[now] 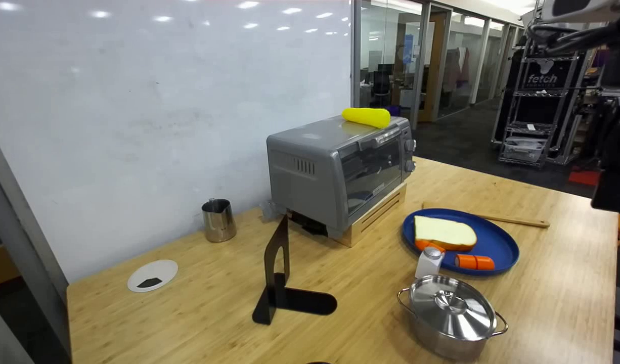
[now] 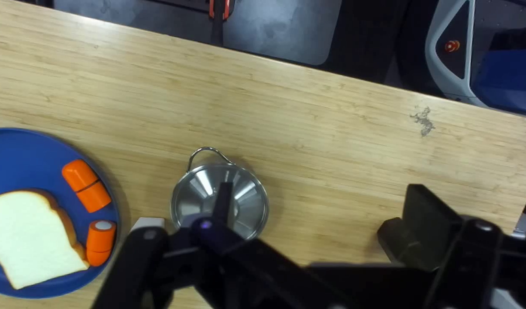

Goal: Take the lid off the pot, put it on the table, take half a carrot from the plate, put it in the pot then cover the pot with the lid

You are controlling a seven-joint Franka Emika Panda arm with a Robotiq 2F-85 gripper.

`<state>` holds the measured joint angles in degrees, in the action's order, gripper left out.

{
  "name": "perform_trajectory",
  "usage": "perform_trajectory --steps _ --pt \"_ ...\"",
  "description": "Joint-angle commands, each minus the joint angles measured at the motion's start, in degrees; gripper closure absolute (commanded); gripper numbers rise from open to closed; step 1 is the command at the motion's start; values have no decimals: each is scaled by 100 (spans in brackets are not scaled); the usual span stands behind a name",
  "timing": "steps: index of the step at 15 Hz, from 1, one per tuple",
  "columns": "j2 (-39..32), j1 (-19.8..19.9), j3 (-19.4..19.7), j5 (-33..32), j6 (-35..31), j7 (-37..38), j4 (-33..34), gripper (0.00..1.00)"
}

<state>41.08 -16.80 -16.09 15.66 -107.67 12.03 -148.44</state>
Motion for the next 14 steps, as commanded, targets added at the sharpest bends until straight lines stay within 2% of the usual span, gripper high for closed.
perform_trajectory --steps 1,4,8,14 --pt "3 33 -25 16 16 -16 11 0" --pt "-68 36 122 32 -186 -314 -70 0" --pt "-175 281 172 -225 -707 -289 -216 0" --pt "-955 387 517 -595 -1430 -1046 -392 0"
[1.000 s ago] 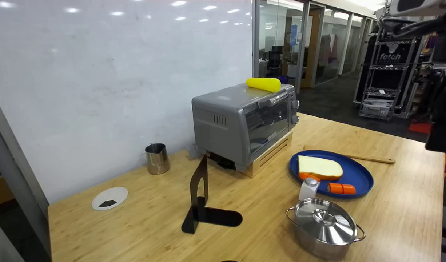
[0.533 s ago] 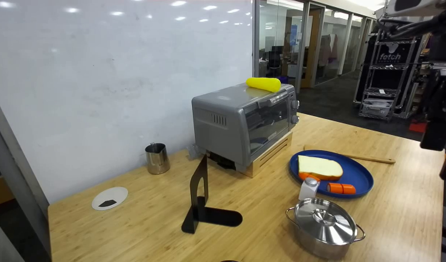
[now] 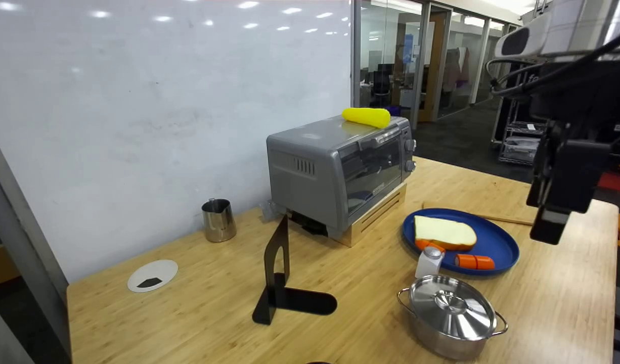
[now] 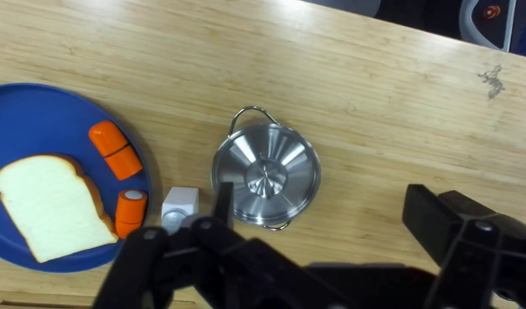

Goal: Take the lid off the pot, put it on the table, take half a carrot from the plate, put it in the pot then cover the pot with the lid

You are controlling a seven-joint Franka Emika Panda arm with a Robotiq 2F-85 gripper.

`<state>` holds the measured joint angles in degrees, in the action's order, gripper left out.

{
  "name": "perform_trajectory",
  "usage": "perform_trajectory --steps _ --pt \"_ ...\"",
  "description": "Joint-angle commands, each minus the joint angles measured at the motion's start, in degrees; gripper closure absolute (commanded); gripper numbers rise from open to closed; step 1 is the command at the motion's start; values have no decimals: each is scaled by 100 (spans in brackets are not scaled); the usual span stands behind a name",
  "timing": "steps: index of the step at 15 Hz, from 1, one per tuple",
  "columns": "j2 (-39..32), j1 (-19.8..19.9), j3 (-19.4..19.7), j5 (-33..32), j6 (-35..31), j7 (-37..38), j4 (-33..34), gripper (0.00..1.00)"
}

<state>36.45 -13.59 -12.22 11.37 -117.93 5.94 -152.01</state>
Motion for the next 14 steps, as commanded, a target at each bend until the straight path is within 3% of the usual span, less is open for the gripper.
perform_trajectory --steps 1,7,14 --pt "-669 71 169 -247 -547 -566 -33 0" --pt "-1722 112 142 -756 -1421 -643 116 0" --pt "-2424 119 93 -1176 -2142 -502 71 0"
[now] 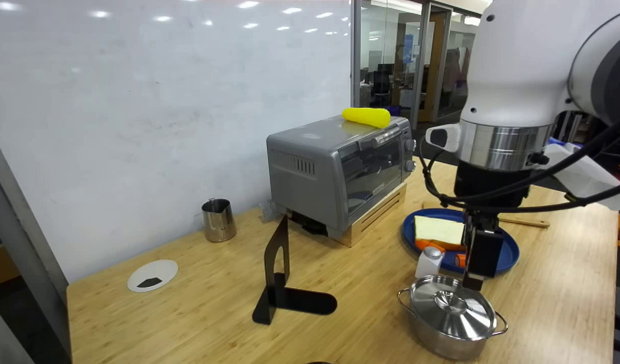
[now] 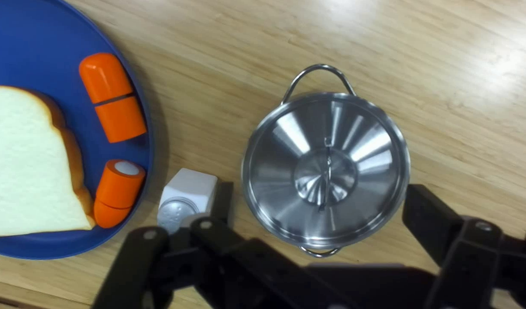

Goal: Take the lid off the pot, put it on the table, take half a carrot from the plate, put it in the pot then cover the pot with the lid

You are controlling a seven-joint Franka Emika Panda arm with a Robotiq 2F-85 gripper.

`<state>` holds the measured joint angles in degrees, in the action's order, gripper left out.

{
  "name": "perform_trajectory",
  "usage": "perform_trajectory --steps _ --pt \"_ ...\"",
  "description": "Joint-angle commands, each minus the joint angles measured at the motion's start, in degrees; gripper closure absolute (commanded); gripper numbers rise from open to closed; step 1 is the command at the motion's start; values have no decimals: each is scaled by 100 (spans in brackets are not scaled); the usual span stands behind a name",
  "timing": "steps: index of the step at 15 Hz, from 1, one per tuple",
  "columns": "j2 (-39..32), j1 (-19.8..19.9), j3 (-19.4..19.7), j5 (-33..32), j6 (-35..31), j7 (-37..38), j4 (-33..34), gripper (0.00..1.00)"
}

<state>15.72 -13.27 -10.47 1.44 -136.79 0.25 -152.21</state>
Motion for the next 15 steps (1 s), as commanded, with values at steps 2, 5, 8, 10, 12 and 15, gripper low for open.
perform_trajectory --steps 2,5,8,10,12,15 --pt "-497 78 -97 -262 -366 100 103 0" --pt "-685 56 -137 -351 -521 119 118 0" --pt "-814 43 -187 -439 -609 152 141 0" --pt "-887 45 -212 -518 -662 180 149 0" --pt "-957 53 -212 -589 -697 198 166 0" --pt "-1026 53 -206 -657 -739 219 189 0"
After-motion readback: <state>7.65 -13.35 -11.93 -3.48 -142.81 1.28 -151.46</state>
